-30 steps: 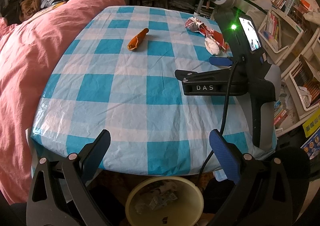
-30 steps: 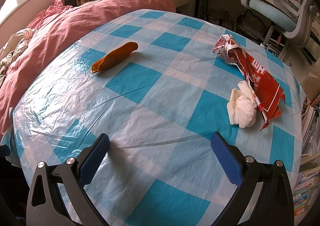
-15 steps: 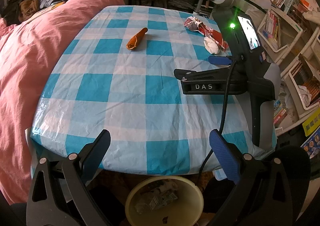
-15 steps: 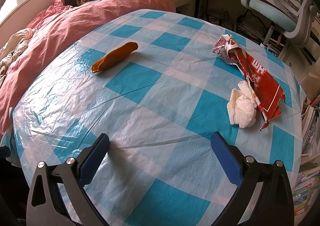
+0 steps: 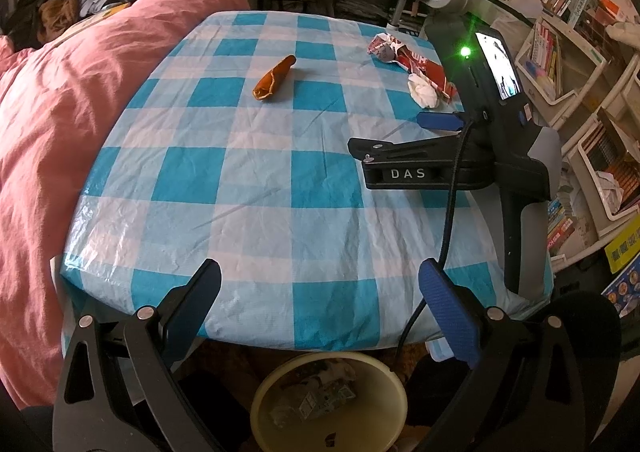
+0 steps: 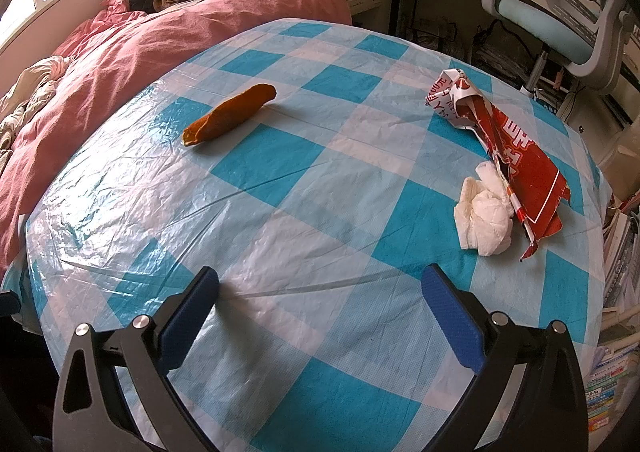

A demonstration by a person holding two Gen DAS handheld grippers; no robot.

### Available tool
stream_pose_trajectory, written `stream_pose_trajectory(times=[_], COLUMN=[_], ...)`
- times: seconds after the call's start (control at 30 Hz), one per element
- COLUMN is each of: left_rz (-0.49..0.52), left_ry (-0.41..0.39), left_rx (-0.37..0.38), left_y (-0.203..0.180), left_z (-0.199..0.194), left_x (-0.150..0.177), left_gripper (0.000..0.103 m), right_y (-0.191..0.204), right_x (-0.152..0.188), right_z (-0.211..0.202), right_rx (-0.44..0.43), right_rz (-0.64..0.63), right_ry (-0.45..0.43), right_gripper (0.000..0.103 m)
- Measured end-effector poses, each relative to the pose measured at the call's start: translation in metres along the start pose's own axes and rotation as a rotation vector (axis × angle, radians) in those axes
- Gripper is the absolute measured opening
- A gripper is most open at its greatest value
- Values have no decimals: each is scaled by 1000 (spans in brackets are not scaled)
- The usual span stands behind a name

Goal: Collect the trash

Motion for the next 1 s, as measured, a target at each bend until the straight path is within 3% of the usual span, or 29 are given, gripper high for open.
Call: stream_pose_trajectory(times=[0.7,1.0], left_rz=[27,-10], left_ry=[4,17], left_rx=[0,42], left_y=[-5,3], left_z=[0,-3], left_x=[4,1], left_gripper=[96,96], right_y=[0,0], right_x=[0,0], right_z=[0,0], right_rx=[0,0], right_rz=[0,0], right_ry=[0,0], right_gripper=[97,97])
Point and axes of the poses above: each gripper's, at about its wrist camera, not at the fingertips, and z roughly the way its jaws point, y to its left, x to its underside, the point moved 4 cm from there along z, roughly the way its jaws point, and after that the axes turned 15 degrees about -x, right-handed, at the moved point
